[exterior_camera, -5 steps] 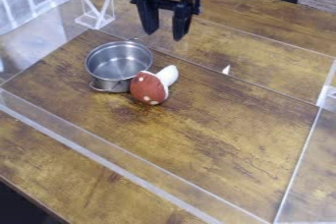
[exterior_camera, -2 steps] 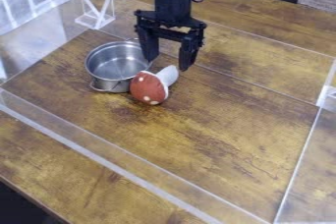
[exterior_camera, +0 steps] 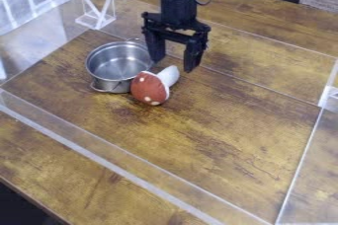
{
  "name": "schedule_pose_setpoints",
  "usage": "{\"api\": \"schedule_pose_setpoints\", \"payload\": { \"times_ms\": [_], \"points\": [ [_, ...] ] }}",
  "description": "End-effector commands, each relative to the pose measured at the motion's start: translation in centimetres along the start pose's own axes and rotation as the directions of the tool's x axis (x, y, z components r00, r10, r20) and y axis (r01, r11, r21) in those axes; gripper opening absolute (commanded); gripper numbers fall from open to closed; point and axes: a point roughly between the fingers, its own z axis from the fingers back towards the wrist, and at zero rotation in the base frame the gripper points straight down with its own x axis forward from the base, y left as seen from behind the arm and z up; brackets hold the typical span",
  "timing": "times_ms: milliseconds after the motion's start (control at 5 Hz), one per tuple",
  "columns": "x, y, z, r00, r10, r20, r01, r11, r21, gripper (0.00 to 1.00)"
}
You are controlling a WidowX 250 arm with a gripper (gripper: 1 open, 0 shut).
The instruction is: Put the mushroom in the silver pot
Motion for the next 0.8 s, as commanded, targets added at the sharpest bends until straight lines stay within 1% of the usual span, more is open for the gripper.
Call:
{"api": "schedule_pose_setpoints", "payload": {
  "times_ms": [0,200,400,600],
  "points": [
    [1.3,1.3,2.9,0.997,-0.005,0.081,0.005,1.0,0.003,1.0],
    [1.5,2.4,3.1,0.997,0.003,0.082,-0.002,1.0,-0.007,1.0],
    [1.1,3.1,2.3,0.996,0.039,0.08,-0.039,0.999,-0.01,1.0],
    [0.7,3.3,1.2,0.996,0.056,0.068,-0.055,0.998,-0.01,1.0]
  ]
}}
